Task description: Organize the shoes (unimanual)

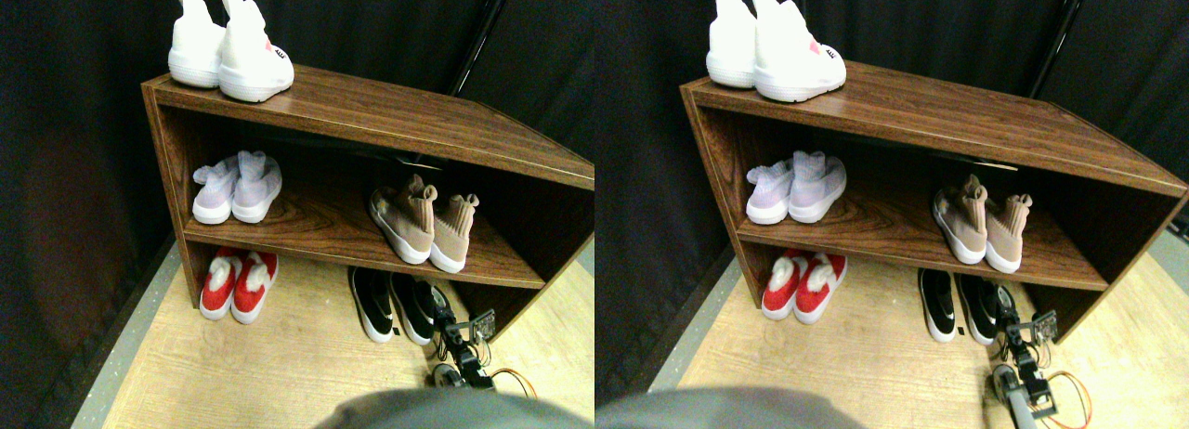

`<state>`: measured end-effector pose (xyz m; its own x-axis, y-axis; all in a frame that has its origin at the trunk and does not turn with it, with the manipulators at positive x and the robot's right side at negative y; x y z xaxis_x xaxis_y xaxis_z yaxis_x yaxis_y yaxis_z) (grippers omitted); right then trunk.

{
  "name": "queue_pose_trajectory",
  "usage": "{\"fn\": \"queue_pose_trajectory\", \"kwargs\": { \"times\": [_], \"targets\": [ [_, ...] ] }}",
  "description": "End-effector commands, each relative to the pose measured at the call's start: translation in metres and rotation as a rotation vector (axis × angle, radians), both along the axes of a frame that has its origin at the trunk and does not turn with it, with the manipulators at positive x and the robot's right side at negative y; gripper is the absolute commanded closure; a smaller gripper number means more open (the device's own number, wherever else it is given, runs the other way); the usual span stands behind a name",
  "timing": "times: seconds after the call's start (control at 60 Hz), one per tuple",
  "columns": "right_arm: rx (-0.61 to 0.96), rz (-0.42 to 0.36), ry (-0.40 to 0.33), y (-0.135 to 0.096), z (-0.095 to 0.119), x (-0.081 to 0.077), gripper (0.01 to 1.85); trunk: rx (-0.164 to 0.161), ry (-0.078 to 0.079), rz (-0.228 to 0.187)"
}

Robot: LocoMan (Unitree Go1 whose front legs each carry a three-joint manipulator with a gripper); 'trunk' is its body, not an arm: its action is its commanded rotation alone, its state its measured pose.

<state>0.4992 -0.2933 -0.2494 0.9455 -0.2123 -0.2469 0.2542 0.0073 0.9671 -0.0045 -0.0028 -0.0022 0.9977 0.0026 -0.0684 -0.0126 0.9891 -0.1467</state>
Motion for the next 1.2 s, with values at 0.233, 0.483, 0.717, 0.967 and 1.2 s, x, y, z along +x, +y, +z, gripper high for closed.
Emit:
{"fn": "queue_pose_trajectory", "kwargs": {
  "times": [0.233,0.483,0.717,0.967,1.2],
  "targets": [
    [0.02,0.085,0.005,0.018,0.006,-0.007,1.8,-0.01,0.026,0.003],
    [0.04,0.092,-0.006,0.022,0.009,-0.012,1.8,-0.012,0.024,-0.003],
    [0.044,0.116,-0.016,0.025,0.011,-0.015,1.8,-0.015,0.018,-0.007],
    [0.053,0.112,-0.017,0.027,0.014,-0.019,1.8,-0.019,0.017,-0.013],
    [0.043,0.12,-0.022,0.031,0.016,-0.022,1.8,-0.022,0.017,-0.012]
  ]
}}
